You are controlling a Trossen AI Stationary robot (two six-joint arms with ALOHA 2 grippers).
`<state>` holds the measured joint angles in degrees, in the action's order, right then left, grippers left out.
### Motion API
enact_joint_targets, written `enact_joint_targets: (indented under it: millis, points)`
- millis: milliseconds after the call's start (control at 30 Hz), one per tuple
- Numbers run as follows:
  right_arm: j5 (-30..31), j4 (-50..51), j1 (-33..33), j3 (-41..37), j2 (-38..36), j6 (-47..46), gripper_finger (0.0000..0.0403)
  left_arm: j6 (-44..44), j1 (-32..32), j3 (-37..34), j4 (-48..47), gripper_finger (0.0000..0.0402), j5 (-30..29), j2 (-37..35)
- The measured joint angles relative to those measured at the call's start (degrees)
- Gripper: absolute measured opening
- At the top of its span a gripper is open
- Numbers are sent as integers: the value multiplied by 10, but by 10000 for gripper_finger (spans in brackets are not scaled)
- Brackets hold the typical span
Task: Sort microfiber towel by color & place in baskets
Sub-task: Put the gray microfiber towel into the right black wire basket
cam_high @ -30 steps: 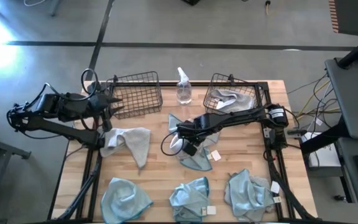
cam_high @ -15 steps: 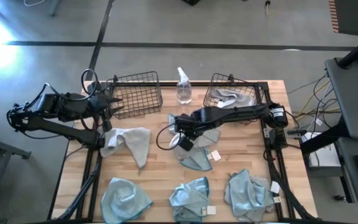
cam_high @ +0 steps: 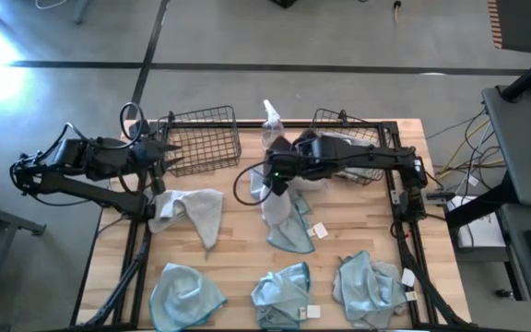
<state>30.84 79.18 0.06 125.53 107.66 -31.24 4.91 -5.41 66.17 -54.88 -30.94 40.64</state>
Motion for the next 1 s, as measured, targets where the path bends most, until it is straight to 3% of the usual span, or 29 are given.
enact_joint_targets:
  millis: [467,1000]
  points:
    - [142,109,-44,95,-3,-2,9,34,0,0,2,114,-1,-1]
    - [159,109,-120,94,-82,127,9,30,0,0,116,114,-47,0]
